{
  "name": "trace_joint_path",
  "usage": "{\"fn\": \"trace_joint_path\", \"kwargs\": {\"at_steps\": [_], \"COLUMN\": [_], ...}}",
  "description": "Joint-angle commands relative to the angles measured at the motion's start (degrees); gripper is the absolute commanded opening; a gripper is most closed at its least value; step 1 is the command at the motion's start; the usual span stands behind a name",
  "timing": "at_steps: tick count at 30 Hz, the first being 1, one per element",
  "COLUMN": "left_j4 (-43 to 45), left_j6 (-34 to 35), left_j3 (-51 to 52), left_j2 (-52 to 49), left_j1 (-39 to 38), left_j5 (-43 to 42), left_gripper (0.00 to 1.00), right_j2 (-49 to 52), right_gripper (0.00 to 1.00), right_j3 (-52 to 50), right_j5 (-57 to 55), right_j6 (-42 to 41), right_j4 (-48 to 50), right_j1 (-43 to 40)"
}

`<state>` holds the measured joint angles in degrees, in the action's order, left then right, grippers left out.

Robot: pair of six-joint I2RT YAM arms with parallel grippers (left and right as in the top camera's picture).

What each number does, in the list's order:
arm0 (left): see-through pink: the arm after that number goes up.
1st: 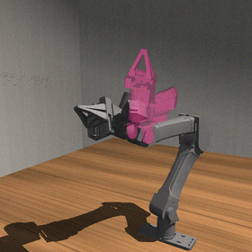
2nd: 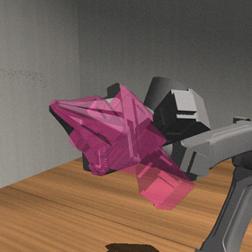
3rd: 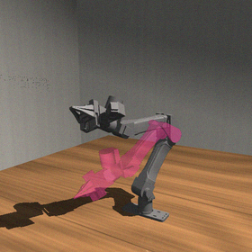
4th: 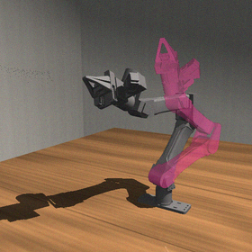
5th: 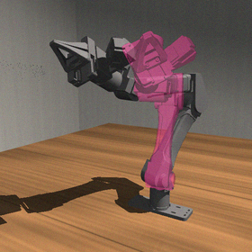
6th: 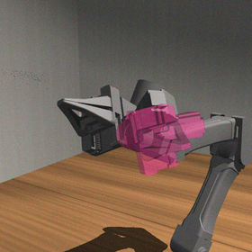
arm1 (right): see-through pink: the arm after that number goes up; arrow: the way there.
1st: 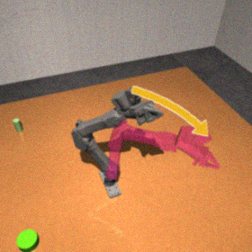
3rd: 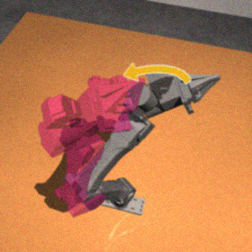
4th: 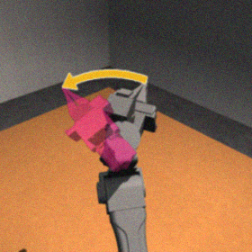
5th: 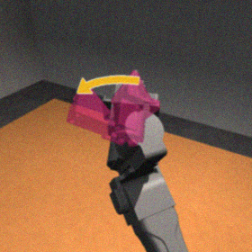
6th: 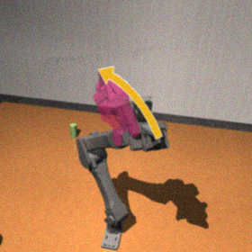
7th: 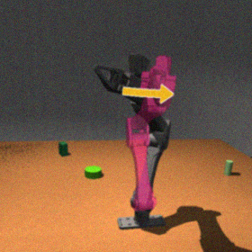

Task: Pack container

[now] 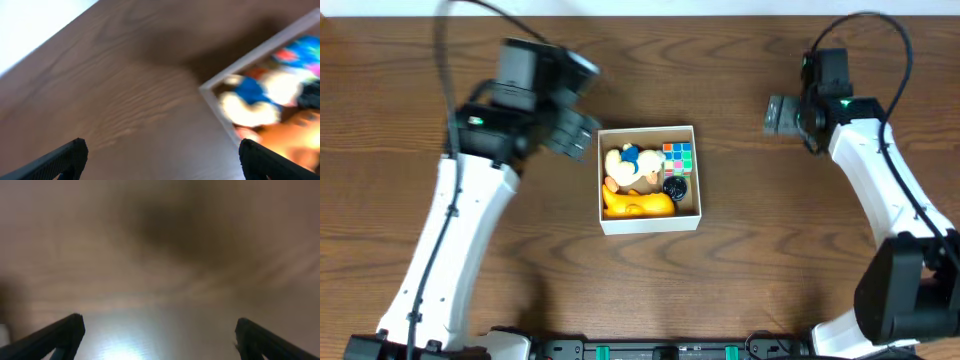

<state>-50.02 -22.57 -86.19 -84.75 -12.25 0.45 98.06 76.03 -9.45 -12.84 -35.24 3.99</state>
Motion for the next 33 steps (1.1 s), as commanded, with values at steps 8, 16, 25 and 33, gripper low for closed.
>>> {"fn": "trace_joint_path", "kwargs": {"at_steps": [8,16,25,33], "left_j4": [-0.6,-3.3,1.4,-0.5], "left_j6": [7.2,10.9,8.7,8.5], "left_j3": [-1.2,2.0,19.2,36.1], "left_j2": [0.2,7.6,30.0,51.5], "left_j1": [12.5,15.0,14.9,14.9], "left_j5": [0.4,0.4,-3.6,-1.5], "left_gripper": [0.98,0.98,0.98,0.98], "right_j2": [-2.6,-13.1,-35.3,-59.4], "right_gripper": [0.99,0.99,0.99,0.99], "right_j3": [1.2,-0.4,-18.4,-37.7], "right_j5": [-2.1,-4.9,-4.9,-10.9], "right_j6": [8.1,2.6,-0.1,-6.7], "right_j4": [4.9,-3.0,-2.9,-3.0], "right_j1": [0.2,-0.7,-0.5,1.7]}}
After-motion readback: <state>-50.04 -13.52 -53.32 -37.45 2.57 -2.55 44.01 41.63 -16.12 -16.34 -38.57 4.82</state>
